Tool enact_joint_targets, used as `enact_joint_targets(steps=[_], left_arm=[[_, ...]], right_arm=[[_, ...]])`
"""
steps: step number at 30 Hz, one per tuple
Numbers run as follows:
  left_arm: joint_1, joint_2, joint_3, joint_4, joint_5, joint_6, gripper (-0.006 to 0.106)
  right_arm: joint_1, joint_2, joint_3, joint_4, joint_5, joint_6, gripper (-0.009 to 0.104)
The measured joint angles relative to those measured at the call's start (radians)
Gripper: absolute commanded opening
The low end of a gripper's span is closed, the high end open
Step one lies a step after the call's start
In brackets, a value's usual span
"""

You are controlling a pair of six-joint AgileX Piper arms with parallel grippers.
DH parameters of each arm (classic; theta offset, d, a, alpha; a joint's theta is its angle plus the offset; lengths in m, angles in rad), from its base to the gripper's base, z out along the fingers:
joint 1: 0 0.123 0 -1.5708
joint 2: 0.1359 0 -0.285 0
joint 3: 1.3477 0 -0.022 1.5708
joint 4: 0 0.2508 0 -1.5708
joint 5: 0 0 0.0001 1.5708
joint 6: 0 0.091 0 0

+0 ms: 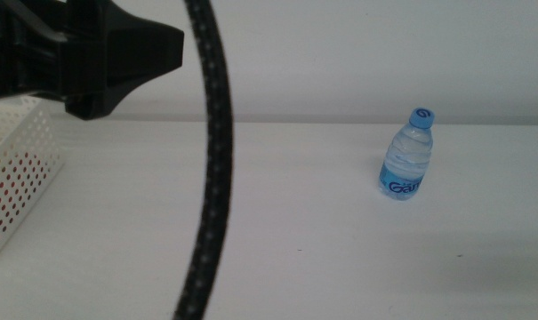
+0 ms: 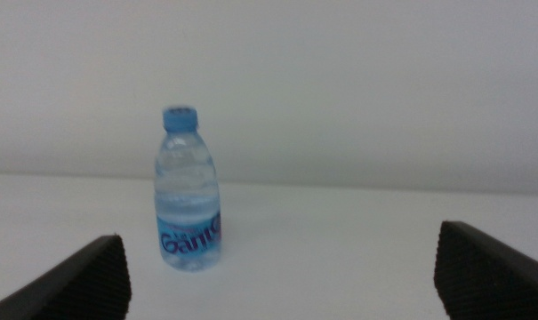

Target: Use arms to grab the bottles and put them into the dustbin to the left of the table.

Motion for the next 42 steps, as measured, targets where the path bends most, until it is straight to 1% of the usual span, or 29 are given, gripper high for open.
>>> enact_joint_targets(steps=[6, 8, 10, 13, 18, 25, 33, 35, 37, 39, 42], left_arm=[[0.000, 0.000, 0.000, 0.000, 0.000, 0.002, 0.093], [0.000, 0.000, 0.000, 0.002, 0.000, 0.002, 0.093], [0.000, 0.000, 0.000, 0.002, 0.000, 0.002, 0.093], [0.000, 0.000, 0.000, 0.002, 0.000, 0.002, 0.093], [0.000, 0.000, 0.000, 0.002, 0.000, 0.002, 0.093], [0.000, 0.000, 0.000, 0.002, 0.000, 0.002, 0.093], [0.000, 0.000, 0.000, 0.002, 0.000, 0.002, 0.093], [0.000, 0.000, 0.000, 0.002, 0.000, 0.002, 0.093], [0.000, 0.000, 0.000, 0.002, 0.000, 0.002, 0.093], [0.000, 0.000, 0.000, 0.002, 0.000, 0.002, 0.093], [0.000, 0.000, 0.000, 0.002, 0.000, 0.002, 0.093]], right_arm=[[0.062, 0.204, 0.000, -0.014, -0.124, -0.019, 0.090], [0.087, 0.295, 0.000, -0.025, -0.162, -0.036, 0.090], [0.112, 0.386, 0.000, -0.050, -0.200, -0.040, 0.090], [0.131, 0.507, 0.000, -0.064, -0.249, -0.044, 0.090], [0.137, 0.691, 0.000, -0.070, -0.350, -0.020, 0.090], [0.137, 0.897, 0.000, -0.072, -0.507, 0.105, 0.090], [0.137, 1.027, 0.000, -0.070, -0.646, 0.127, 0.090], [0.137, 1.032, 0.000, -0.057, -0.667, 0.127, 0.090], [0.137, 1.032, 0.000, -0.027, -0.685, 0.120, 0.090], [0.137, 1.032, 0.000, 0.012, -0.701, 0.077, 0.090], [0.134, 1.052, 0.000, 0.046, -0.746, -0.007, 0.090]])
